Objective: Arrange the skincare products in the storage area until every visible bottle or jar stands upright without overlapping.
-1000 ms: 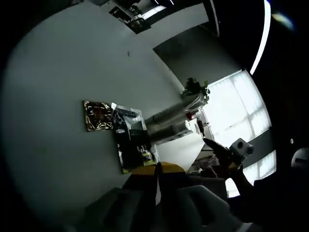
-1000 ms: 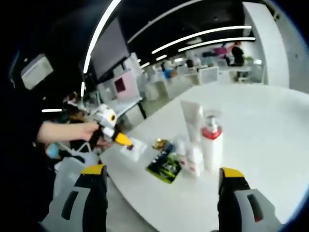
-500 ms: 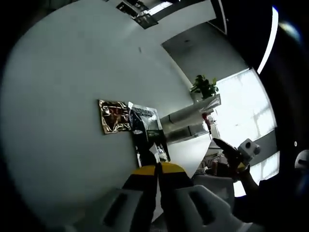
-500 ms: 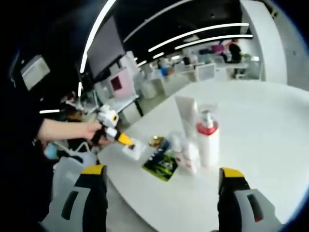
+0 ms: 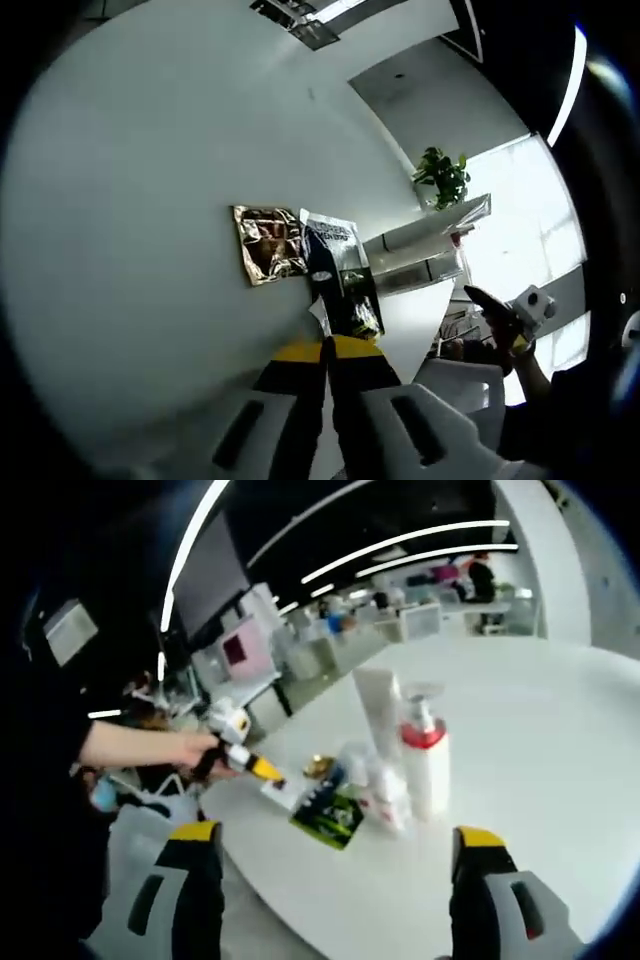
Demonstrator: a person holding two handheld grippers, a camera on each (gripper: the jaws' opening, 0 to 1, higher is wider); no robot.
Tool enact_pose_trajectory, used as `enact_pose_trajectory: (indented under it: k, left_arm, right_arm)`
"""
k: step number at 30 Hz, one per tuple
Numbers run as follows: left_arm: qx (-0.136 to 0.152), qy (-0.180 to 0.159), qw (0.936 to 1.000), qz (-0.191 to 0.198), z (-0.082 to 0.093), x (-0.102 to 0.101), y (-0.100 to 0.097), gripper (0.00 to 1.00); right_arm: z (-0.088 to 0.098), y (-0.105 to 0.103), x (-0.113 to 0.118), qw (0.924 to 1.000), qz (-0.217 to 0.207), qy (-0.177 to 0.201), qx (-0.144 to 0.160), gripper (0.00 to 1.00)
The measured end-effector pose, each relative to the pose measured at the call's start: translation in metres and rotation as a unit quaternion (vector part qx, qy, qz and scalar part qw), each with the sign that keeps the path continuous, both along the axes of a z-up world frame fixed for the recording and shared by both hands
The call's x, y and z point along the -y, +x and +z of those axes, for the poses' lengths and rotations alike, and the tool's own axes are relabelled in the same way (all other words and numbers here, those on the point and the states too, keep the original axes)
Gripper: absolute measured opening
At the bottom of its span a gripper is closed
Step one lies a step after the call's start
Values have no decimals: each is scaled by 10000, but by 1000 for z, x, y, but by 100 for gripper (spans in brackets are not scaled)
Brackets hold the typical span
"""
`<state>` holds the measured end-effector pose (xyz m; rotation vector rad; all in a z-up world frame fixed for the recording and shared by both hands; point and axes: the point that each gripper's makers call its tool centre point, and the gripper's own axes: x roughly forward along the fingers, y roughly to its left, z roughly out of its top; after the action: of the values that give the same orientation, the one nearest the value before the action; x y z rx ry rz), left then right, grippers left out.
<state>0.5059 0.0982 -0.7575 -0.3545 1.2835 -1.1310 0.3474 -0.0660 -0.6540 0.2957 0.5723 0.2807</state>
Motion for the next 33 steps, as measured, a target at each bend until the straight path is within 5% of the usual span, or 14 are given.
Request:
enact_pose_trajectory:
  k: [17,33]
  left_arm:
    - [-169,348,9992,-117,-26,0,8,0]
    - [-93,371,9992,-77,-22,1,13,3]
  right_arm:
    - [-4,1,2,10000,-15,8,-76,97]
    - [-6,2,1,9999,13,33,-94,96]
